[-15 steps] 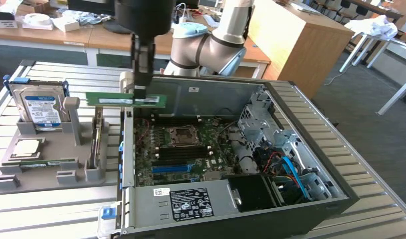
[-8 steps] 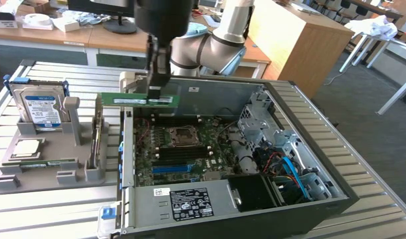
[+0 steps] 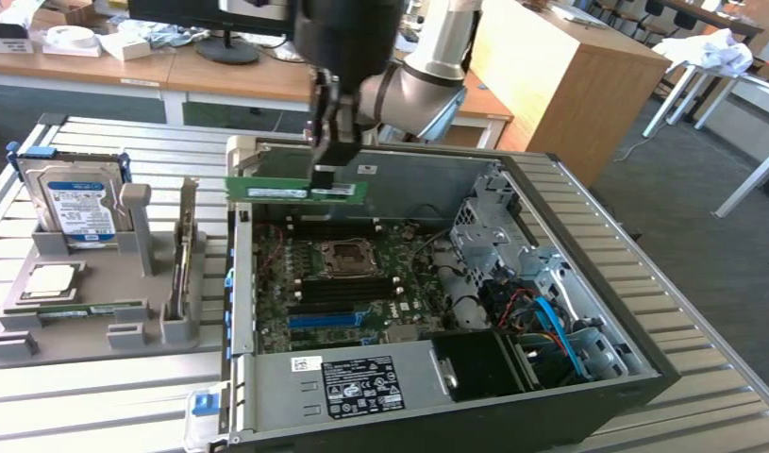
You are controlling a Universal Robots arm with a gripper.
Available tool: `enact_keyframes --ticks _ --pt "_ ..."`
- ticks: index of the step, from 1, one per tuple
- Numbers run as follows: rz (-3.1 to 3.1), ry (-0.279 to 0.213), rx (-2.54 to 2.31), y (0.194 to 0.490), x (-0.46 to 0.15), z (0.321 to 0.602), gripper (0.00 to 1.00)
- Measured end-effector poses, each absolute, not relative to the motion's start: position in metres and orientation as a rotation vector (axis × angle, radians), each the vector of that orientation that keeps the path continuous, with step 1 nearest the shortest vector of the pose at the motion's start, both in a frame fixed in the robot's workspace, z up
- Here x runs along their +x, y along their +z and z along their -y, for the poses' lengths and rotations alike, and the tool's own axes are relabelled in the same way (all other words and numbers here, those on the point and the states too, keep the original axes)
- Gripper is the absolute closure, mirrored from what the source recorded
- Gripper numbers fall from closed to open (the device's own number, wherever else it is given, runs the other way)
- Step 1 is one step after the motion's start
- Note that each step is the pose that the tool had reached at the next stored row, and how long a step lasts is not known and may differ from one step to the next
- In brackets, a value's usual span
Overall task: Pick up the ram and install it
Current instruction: 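Pick up the ram and move it above insertion slot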
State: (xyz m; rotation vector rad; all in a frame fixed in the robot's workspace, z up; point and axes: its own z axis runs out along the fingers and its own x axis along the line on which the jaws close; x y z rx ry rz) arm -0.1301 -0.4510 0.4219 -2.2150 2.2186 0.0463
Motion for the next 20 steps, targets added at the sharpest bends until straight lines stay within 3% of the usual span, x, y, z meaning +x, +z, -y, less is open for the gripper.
enact_keyframes --ticks 20 --pt "-2.219 0.047 -2.215 0.422 -0.061 0.451 0.89"
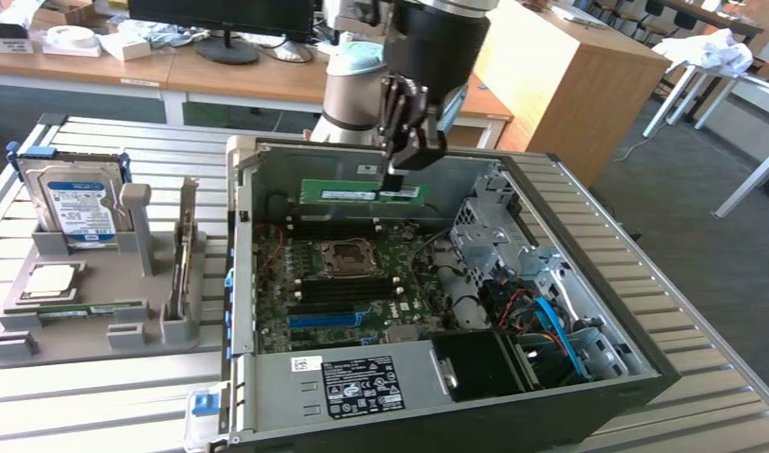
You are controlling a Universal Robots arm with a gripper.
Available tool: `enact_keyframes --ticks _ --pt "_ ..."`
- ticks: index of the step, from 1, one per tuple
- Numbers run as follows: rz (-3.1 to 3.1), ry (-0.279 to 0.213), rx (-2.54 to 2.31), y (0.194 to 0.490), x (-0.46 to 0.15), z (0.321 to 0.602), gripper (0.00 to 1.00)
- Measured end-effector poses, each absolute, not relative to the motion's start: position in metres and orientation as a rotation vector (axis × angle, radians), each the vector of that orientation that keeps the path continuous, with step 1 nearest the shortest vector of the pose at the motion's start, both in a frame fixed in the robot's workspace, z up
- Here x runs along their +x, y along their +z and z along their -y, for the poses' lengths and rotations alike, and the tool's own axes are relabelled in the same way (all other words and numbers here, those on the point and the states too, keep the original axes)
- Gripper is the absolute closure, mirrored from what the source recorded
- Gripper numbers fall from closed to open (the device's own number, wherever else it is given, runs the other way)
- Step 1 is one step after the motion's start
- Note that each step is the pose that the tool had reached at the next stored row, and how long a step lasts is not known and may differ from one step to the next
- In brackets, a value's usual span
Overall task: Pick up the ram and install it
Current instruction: 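Pick up the ram and move it above insertion slot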
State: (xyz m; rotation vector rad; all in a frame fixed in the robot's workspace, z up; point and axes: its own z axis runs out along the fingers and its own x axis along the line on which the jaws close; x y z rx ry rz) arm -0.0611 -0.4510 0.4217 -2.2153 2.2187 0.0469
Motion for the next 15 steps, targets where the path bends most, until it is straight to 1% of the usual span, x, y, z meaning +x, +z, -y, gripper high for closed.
enact_keyframes --ticks 7,15 --pt "-2.219 0.047 -2.215 0.422 -0.047 0.451 0.89" --pt "-2.219 0.047 -2.215 0.422 -0.046 0.451 0.89"
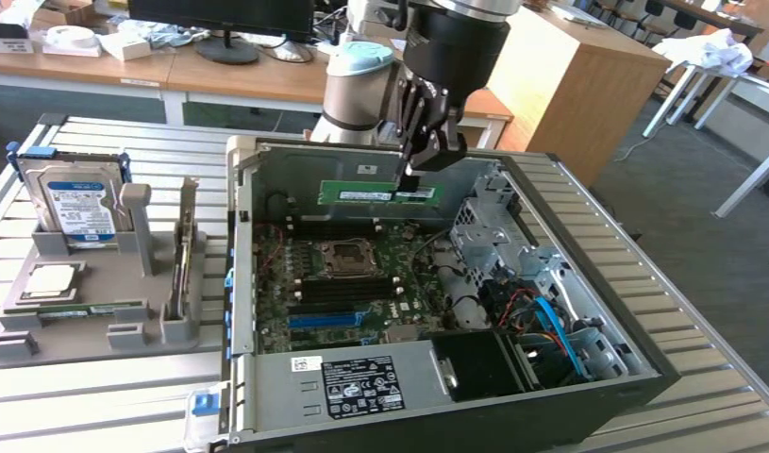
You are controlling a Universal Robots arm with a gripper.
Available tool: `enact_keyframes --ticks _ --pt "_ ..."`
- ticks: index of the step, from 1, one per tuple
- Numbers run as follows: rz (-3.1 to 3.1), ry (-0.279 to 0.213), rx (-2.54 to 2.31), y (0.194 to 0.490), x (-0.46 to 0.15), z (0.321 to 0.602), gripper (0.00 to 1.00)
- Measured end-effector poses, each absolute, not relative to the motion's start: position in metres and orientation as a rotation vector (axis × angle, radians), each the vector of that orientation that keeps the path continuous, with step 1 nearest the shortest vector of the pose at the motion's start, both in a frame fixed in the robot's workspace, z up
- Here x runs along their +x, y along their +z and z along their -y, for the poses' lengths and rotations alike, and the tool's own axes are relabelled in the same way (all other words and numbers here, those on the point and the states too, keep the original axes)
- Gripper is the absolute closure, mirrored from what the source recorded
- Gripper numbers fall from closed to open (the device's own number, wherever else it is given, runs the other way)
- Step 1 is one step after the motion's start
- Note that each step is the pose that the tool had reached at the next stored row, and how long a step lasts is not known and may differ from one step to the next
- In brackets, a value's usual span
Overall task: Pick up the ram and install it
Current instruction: 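Pick up the ram and move it above insertion slot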
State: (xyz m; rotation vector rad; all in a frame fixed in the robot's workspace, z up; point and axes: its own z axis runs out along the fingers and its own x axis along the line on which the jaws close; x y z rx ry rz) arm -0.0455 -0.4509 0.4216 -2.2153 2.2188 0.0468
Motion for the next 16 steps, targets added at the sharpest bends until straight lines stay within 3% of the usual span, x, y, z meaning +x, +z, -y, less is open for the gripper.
enact_keyframes --ticks 16 --pt "-2.219 0.047 -2.215 0.421 -0.046 0.432 0.89"
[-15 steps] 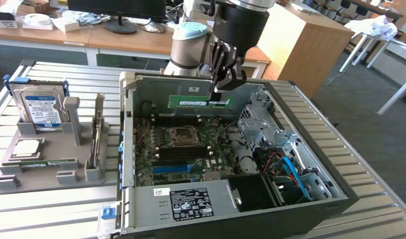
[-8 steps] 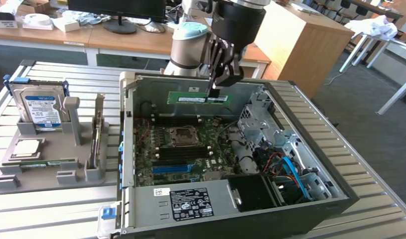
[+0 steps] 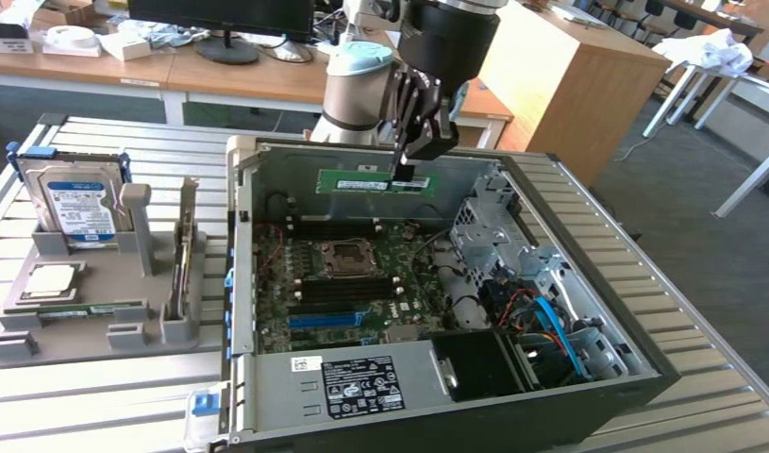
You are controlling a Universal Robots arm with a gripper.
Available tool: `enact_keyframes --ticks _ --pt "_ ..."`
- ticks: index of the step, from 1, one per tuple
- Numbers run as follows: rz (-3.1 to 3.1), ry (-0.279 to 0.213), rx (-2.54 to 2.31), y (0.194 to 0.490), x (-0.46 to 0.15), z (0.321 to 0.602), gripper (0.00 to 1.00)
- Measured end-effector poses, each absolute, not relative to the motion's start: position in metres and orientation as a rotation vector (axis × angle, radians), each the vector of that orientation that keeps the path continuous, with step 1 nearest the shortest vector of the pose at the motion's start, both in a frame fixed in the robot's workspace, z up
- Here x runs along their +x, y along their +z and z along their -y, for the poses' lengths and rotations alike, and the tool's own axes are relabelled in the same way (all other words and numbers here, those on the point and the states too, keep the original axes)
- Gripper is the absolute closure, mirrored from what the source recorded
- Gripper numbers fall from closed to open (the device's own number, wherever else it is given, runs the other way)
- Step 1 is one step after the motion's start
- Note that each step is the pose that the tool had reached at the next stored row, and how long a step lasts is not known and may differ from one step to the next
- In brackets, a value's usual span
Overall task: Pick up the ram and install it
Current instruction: 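Pick up the ram and move it above insertion slot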
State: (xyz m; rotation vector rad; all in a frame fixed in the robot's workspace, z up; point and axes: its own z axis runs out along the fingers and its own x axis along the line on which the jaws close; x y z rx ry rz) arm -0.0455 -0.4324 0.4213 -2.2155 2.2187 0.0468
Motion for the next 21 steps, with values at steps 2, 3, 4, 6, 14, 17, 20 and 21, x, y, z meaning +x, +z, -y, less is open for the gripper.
enact_keyframes --ticks 2,3,4,6,14,17,20,21 --pt "-2.219 0.047 -2.215 0.421 -0.046 0.432 0.89" --pt "-2.219 0.047 -2.215 0.42 -0.046 0.432 0.89" --pt "-2.219 0.047 -2.215 0.42 -0.046 0.432 0.89" --pt "-2.219 0.047 -2.215 0.417 -0.046 0.432 0.89" --pt "-2.219 0.047 -2.215 0.405 -0.046 0.432 0.89" --pt "-2.219 0.047 -2.215 0.401 -0.046 0.432 0.89" --pt "-2.219 0.047 -2.215 0.397 -0.046 0.432 0.89" --pt "-2.219 0.047 -2.215 0.396 -0.046 0.432 0.89"
